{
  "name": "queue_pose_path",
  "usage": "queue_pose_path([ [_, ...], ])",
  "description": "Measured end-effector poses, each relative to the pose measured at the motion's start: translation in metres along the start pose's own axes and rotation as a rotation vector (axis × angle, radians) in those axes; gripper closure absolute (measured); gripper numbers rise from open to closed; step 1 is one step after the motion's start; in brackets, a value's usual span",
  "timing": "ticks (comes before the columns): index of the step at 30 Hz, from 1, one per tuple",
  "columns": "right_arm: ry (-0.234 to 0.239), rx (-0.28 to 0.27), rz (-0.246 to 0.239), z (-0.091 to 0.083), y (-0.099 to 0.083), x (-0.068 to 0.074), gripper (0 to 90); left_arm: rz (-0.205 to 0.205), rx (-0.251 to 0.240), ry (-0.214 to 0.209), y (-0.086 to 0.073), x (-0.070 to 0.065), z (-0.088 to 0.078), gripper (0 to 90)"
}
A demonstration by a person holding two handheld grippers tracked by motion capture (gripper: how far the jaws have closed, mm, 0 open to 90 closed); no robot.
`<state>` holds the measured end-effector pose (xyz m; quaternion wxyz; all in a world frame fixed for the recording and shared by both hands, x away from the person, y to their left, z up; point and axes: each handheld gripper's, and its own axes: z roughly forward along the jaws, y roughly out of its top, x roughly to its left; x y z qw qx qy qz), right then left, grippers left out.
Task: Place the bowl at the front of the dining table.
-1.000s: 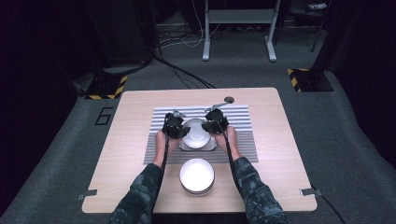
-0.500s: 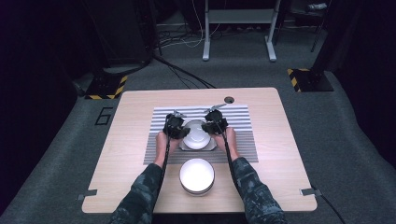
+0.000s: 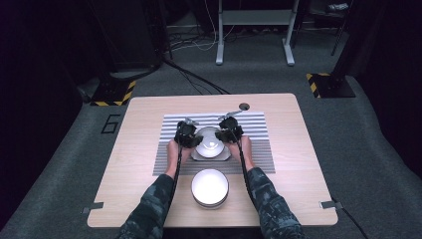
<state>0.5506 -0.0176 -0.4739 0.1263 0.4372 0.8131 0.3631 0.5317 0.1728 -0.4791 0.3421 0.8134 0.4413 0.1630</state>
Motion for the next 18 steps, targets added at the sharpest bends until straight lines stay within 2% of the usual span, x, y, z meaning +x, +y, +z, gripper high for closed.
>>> queue_pose_path([
  [7,-0.021,-0.02,0.007,-0.0027,0.001,0.0001,76.4,0.003,-0.001,0.004,0.0005,-0.0014,0.0007,75.0],
  [13,-0.038,-0.013,0.009,-0.003,0.0005,-0.0029,73.0,0.006,0.005,0.006,0.001,-0.0025,0.0019,71.1],
  [18,-0.042,-0.013,0.012,-0.0019,0.0002,-0.0039,70.3,-0.016,0.016,0.014,-0.0002,-0.0008,0.0048,64.1],
])
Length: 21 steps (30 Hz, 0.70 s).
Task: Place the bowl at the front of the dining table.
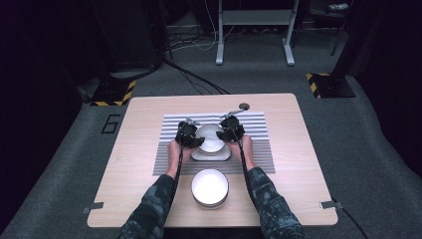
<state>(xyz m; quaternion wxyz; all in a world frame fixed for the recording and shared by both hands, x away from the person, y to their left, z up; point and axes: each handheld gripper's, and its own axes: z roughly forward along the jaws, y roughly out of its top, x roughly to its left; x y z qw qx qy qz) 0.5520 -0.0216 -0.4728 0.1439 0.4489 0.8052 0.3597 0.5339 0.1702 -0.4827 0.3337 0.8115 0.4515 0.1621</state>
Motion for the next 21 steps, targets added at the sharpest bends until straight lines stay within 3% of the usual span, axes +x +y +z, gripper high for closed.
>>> queue_pose_path([
  [6,-0.001,0.009,0.015,0.0,-0.001,-0.003,63.1,-0.042,0.013,-0.005,-0.003,0.006,0.002,56.3],
  [9,0.0,0.008,0.016,-0.001,-0.001,-0.002,57.5,-0.034,0.015,0.002,-0.002,0.004,0.001,53.1],
  [21,0.042,0.011,0.022,-0.007,0.0,-0.001,22.0,-0.051,0.01,-0.032,-0.001,0.007,-0.008,23.5],
])
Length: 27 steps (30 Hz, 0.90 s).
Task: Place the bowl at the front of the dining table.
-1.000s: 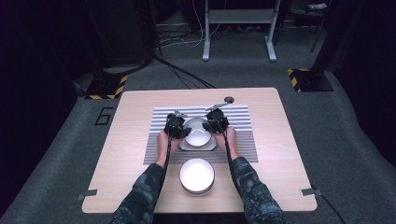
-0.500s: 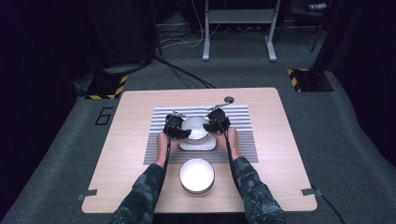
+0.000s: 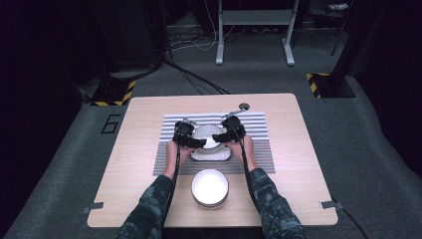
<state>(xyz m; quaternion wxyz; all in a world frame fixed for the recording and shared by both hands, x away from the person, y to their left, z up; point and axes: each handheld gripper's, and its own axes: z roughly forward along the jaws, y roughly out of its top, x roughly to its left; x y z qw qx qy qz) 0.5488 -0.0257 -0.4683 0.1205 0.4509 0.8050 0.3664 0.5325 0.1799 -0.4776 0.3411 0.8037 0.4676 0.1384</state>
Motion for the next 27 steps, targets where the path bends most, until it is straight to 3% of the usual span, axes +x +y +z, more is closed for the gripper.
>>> queue_pose_path([
  [7,0.035,-0.007,-0.002,-0.011,0.001,0.001,10.2,-0.016,-0.001,-0.012,-0.001,0.001,-0.01,12.9],
  [17,0.039,-0.031,-0.058,-0.033,-0.001,0.01,0.0,0.03,-0.015,-0.031,-0.001,-0.003,-0.032,4.0],
  [27,0.014,-0.079,-0.101,-0.062,-0.015,0.007,0.0,0.069,-0.066,-0.038,-0.008,-0.009,-0.054,1.1],
])
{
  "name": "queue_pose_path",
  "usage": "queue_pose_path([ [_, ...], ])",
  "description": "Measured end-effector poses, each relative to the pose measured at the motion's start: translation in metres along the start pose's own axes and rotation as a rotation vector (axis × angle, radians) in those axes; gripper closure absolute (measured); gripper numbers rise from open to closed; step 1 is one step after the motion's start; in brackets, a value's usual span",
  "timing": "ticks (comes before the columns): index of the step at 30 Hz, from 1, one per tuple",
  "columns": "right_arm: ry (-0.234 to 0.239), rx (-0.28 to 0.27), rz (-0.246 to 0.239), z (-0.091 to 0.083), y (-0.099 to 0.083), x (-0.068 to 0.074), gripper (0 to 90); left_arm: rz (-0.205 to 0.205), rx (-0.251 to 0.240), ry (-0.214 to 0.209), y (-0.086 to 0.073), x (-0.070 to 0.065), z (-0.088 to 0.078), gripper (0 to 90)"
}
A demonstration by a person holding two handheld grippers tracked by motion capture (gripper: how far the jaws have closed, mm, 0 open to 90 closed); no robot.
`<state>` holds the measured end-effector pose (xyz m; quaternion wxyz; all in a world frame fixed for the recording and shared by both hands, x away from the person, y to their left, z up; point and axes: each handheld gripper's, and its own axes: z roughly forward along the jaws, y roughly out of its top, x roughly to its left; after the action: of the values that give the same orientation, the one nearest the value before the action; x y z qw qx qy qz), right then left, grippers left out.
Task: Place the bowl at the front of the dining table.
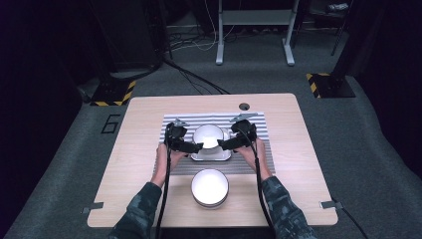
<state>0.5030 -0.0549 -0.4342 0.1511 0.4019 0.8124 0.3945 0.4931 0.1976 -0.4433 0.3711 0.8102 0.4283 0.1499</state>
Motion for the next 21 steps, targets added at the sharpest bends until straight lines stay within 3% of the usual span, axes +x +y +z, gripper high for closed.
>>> queue_pose_path([
  [13,-0.028,-0.08,-0.03,-0.046,-0.014,0.001,0.0,0.05,-0.052,-0.001,-0.011,-0.009,-0.029,0.2],
  [21,-0.053,-0.101,-0.046,-0.066,-0.03,0.002,0.0,0.06,-0.069,0.011,-0.029,-0.009,-0.044,0.1],
])
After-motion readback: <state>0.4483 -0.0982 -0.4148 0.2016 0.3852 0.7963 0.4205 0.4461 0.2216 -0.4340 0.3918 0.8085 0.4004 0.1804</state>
